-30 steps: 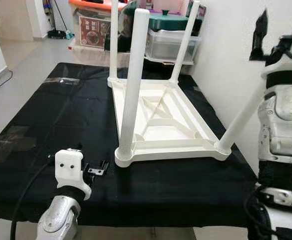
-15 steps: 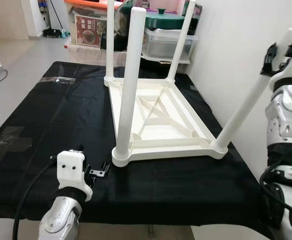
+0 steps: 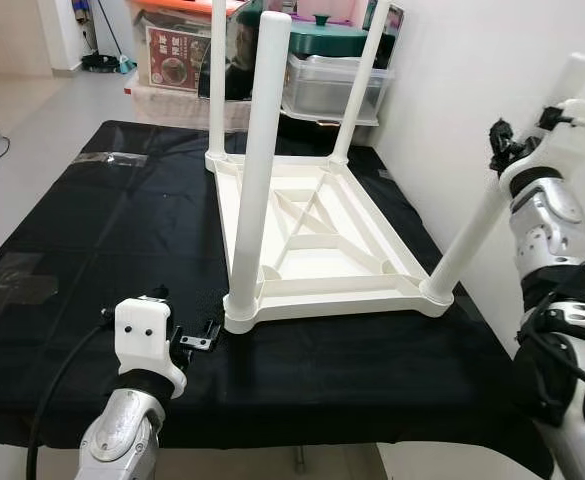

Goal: Building children table

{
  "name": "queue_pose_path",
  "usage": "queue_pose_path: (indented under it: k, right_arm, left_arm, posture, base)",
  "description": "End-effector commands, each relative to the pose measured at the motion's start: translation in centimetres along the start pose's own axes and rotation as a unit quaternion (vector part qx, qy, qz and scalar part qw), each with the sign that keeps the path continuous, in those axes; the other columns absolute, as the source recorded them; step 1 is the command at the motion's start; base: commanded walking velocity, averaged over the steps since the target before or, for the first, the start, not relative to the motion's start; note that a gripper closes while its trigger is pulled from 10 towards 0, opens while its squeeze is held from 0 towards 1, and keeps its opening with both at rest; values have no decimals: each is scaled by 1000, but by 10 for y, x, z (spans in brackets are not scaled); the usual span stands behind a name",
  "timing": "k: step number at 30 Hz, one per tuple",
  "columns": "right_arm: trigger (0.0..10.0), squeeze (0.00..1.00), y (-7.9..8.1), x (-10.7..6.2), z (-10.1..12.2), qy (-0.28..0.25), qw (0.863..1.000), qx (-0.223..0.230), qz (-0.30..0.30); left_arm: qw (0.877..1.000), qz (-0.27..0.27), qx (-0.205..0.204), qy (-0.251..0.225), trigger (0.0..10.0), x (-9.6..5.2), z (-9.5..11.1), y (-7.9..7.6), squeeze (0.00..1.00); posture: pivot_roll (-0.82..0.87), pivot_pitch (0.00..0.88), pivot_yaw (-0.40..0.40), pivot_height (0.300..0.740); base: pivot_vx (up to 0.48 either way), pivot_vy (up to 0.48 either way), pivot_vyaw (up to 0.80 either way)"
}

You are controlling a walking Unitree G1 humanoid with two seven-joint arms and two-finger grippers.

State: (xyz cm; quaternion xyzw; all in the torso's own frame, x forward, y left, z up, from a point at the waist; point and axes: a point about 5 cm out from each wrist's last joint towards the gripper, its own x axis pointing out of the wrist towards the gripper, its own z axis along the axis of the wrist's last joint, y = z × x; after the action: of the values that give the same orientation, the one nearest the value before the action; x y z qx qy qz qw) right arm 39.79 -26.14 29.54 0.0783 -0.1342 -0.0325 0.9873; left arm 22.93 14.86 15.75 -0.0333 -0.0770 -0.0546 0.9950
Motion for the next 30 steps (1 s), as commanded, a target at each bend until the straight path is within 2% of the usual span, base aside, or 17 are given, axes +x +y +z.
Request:
queue_pose_path:
  k: [1, 2, 3, 4, 5, 7, 11, 17, 19, 20, 21, 24, 25, 26, 27, 28, 30]
  right_arm:
    - [0, 12, 43, -2, -13, 26, 990, 19, 138]
    - [0, 12, 43, -2, -13, 26, 990, 19, 138]
    - [9804, 0, 82, -16, -19, 31, 961, -10, 273]
    - [10000, 0, 95, -23, -20, 26, 948, -29, 316]
    - [10000, 0, 95, -23, -20, 26, 948, -29, 316]
    - [10000, 0, 109, -31, -23, 22, 933, -53, 354]
    - [10000, 0, 112, -31, -27, 25, 932, -62, 356]
    - [10000, 0, 101, -15, -23, 29, 955, -77, 283]
    - [10000, 0, 92, -9, -13, 24, 971, -84, 224]
    - [10000, 0, 92, -9, -13, 24, 971, -84, 224]
    - [6745, 0, 85, -9, -10, 28, 979, -75, 189]
    - [6745, 0, 82, -9, -9, 33, 983, -68, 168]
    - [8549, 0, 75, -11, -14, 45, 989, -43, 137]
    - [8549, 0, 75, -11, -14, 45, 989, -43, 137]
    - [2588, 0, 69, -12, -20, 57, 993, -19, 100]
    - [78, 0, 65, -14, -26, 67, 995, 0, 76]
    - [78, 0, 65, -14, -26, 67, 995, 0, 76]
  left_arm:
    - [1000, -4, -3, 9, 10000, -1, -5, -3, 0]
    - [1000, -4, -3, 9, 10000, -1, -5, -3, 0]
    - [1000, -7, -3, 11, 10000, -1, -6, -4, 0]
    - [1000, -9, -3, 11, 10000, -1, -6, -4, 0]
    - [1000, -9, -3, 11, 10000, -1, -6, -4, 0]
    - [1000, -11, -3, 11, 10000, 0, -6, -5, 0]
    - [1000, -13, -2, 11, 10000, 1, -6, -5, 0]
    - [1000, -15, -2, 11, 10000, 3, -7, -6, 0]
    - [1000, -17, -2, 13, 10000, 2, -9, -7, 0]
    - [1000, -17, -2, 13, 10000, 2, -9, -7, 0]
    - [1000, -18, -2, 14, 10000, 2, -10, -8, 0]
    - [1000, -18, -2, 15, 10000, 3, -10, -8, 0]
    - [1000, -19, -2, 15, 10000, 3, -10, -9, 0]
    - [1000, -19, -2, 15, 10000, 3, -10, -9, 0]
    - [1000, -20, -2, 16, 10000, 3, -11, -9, 0]
    - [1000, -21, -1, 17, 10000, 4, -11, -9, 0]
    - [1000, -21, -1, 17, 10000, 4, -11, -9, 0]
  posture:
    - [105, 0, -159, 740]
    - [105, 0, -159, 740]
    - [102, 0, -157, 740]
    - [96, 0, -151, 740]
    - [96, 0, -151, 740]
    - [95, 0, -150, 740]
    - [94, 0, -150, 740]
    - [94, 0, -155, 740]
    - [90, 0, -156, 740]
    - [90, 0, -156, 740]
    - [88, 0, -156, 740]
    - [88, 0, -156, 740]
    - [87, 0, -152, 740]
    - [87, 0, -152, 740]
    - [88, 0, -151, 740]
    - [88, 0, -151, 740]
    - [88, 0, -151, 740]
  base:
    - [0, 0, 0]
    - [0, 0, 0]
    - [0, 0, 0]
    - [0, 0, 0]
    - [0, 0, 0]
    - [0, 0, 0]
    - [0, 0, 0]
    - [0, 0, 0]
    - [0, 0, 0]
    - [0, 0, 0]
    - [0, 0, 0]
    - [0, 0, 0]
    - [0, 0, 0]
    - [0, 0, 0]
    - [0, 0, 0]
    - [0, 0, 0]
    - [0, 0, 0]
